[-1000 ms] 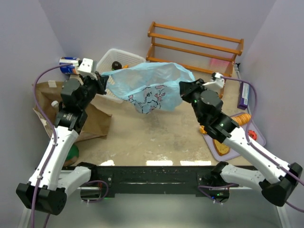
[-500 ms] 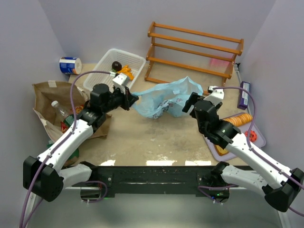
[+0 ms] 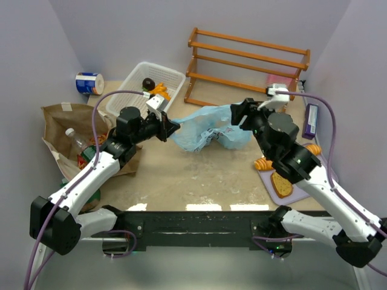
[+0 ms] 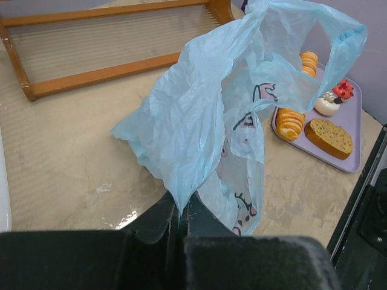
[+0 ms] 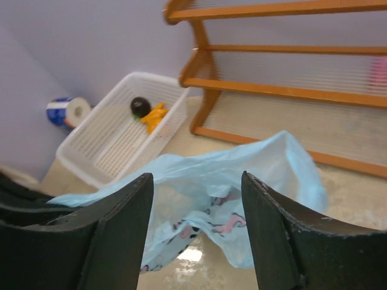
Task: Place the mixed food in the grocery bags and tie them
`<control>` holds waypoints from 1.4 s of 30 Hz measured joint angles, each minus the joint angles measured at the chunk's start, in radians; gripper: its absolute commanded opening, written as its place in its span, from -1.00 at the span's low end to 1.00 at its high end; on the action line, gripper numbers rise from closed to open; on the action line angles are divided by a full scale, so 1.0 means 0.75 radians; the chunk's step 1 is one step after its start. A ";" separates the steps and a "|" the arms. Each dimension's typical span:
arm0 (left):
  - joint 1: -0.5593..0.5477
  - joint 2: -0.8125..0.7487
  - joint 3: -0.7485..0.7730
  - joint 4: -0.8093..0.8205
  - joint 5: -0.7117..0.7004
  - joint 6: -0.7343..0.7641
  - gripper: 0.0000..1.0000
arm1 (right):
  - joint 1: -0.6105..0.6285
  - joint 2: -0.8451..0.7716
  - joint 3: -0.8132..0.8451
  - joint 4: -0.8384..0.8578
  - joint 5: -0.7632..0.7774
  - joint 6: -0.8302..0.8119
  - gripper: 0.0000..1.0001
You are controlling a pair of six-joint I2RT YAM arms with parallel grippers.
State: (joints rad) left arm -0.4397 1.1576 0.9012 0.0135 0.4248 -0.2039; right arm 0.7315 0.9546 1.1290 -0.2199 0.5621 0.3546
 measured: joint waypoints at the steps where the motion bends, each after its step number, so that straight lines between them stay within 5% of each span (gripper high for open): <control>1: 0.000 0.000 0.000 0.001 0.001 0.001 -1.00 | 0.001 0.047 0.027 0.018 -0.077 -0.008 0.13; 11: 0.000 -0.001 0.000 0.010 0.011 0.001 -1.00 | 0.002 0.444 0.065 0.088 -0.527 0.034 0.00; 23: 0.000 -0.021 0.000 0.009 0.002 0.003 -1.00 | -0.023 0.730 0.103 0.173 -0.526 -0.002 -0.09; 29: 0.000 -0.091 -0.006 0.009 -0.077 0.011 -1.00 | -0.115 0.849 0.042 0.224 -0.457 0.005 0.29; 33: 0.009 -0.155 -0.013 0.008 -0.122 0.027 -1.00 | -0.180 0.948 0.020 0.222 -0.417 0.028 0.89; 42: 0.273 -0.276 -0.009 -0.002 -0.160 0.017 -1.00 | -0.216 1.057 0.016 0.065 -0.276 0.052 0.97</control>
State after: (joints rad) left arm -0.2348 0.9504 0.8944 0.0120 0.3050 -0.1913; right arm 0.5694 1.7473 1.1408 -0.1711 0.3553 0.3939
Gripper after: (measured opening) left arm 0.021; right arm 0.985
